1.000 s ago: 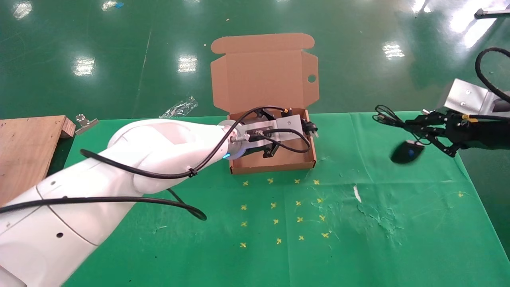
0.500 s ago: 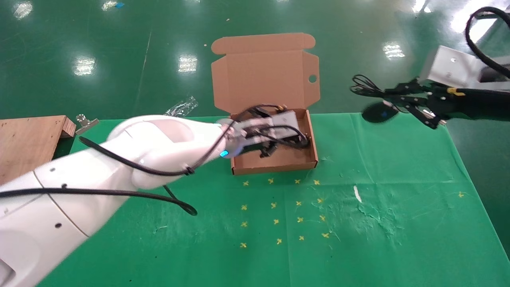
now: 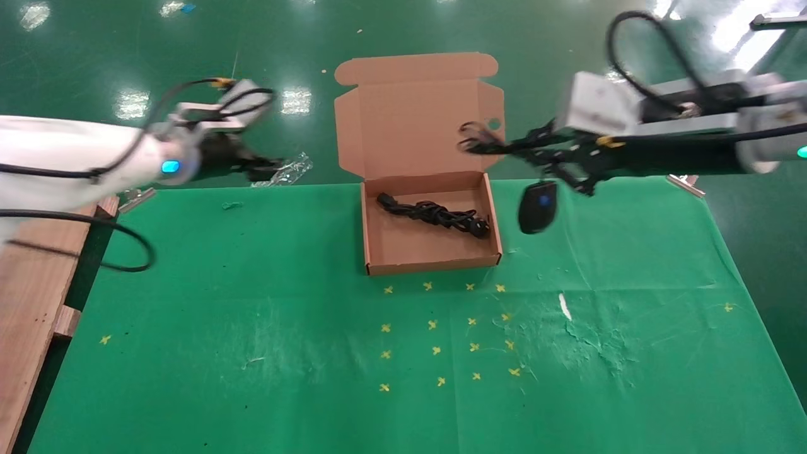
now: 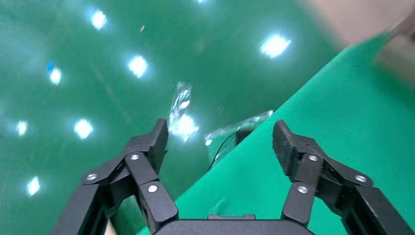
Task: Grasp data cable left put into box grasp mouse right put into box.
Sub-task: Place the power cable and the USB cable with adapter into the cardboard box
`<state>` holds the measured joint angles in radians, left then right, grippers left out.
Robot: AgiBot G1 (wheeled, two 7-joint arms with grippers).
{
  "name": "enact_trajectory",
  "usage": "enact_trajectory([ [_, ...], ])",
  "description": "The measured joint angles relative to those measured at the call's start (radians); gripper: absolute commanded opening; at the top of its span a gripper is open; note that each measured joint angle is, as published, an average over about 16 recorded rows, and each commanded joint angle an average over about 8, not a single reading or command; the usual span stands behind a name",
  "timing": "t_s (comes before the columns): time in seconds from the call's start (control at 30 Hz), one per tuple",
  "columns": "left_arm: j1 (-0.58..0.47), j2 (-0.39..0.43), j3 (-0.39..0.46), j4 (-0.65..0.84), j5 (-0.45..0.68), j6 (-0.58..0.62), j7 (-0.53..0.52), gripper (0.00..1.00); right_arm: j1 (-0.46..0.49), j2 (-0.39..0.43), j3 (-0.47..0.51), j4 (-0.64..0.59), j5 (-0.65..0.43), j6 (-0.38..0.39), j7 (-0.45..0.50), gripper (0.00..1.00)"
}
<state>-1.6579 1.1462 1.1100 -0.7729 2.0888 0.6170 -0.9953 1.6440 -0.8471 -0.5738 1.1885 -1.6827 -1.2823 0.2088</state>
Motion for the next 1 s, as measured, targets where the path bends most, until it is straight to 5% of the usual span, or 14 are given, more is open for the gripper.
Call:
enact_trajectory([
  [0.3, -0.011, -0.026, -0.015, 0.03, -0.059, 0.012, 0.046, 1.0, -0.013, -0.178, -0.027, -0.186, 0.045, 0.04, -0.133, 0.0],
  [0.67, -0.016, -0.018, -0.02, 0.059, -0.089, 0.009, 0.086, 1.0, -0.02, -0.361, -0.032, -0.574, 0.073, 0.15, -0.305, 0.03],
  [0.9, -0.017, -0.017, -0.022, 0.069, -0.1, 0.008, 0.099, 1.0, -0.012, -0.401, -0.019, -0.761, 0.084, 0.21, -0.363, 0.87],
  [1.0, -0.018, -0.017, -0.023, 0.072, -0.102, 0.008, 0.102, 1.0, -0.01, -0.407, -0.015, -0.799, 0.088, 0.225, -0.373, 1.0],
])
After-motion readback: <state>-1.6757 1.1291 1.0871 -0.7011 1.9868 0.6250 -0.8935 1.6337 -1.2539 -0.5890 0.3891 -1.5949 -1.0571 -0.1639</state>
